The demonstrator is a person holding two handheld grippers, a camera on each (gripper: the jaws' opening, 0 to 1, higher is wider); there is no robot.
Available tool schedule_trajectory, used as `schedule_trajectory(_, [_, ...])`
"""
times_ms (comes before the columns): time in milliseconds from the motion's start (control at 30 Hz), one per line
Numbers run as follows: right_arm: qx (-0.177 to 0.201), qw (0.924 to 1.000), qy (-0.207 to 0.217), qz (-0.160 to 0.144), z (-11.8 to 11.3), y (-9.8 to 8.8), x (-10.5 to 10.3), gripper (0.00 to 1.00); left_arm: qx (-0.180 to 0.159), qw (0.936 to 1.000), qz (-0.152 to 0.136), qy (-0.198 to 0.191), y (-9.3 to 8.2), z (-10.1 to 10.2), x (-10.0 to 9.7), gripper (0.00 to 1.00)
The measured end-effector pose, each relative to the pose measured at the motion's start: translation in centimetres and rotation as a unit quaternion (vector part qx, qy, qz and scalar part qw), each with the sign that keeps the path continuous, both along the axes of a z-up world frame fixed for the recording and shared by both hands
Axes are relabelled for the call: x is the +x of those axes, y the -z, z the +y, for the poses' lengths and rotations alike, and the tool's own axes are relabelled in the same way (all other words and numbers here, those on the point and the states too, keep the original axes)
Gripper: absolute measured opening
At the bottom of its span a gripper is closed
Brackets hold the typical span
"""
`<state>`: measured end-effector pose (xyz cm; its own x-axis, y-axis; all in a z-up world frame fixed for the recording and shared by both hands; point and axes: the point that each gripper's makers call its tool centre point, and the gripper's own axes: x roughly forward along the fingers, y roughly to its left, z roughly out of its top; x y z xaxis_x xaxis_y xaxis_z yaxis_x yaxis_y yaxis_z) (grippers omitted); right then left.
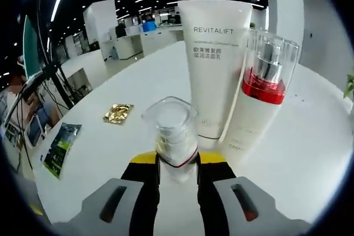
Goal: Arrange the skincare products in the storage area until every visible bottle or jar stands upright without overlapping.
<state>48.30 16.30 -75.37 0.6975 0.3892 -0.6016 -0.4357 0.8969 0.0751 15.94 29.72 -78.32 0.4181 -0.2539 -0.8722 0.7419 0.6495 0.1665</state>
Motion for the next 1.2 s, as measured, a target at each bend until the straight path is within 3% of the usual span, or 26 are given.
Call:
schedule_trajectory(567, [-0.012,0.9995,-0.028,0.001,-0.9,0.1,2.1,0.26,0.002,1.0000,0.005,0.001,0.2,0.0,-0.1,0.28])
schedule_trajectory(800, [-0.009,0.9993,-0.035,0.005,-0.7,0.3,1.2,0.33,0.003,1.0000,0.006,0.001,0.1,0.0,-0.2,0.28])
schedule_trajectory(967, [-0.006,0.9995,-0.025,0.017,-1.4,1.3,0.9,0.32,0.004,1.0000,0.007,0.000,0.1,0.1,-0.2,0.28])
schedule_trajectory(1200, [0.002,0.9996,-0.007,0.028,-2.8,1.4,0.6,0.27,0.004,1.0000,0.005,-0.001,0.1,0.1,-0.1,0.28])
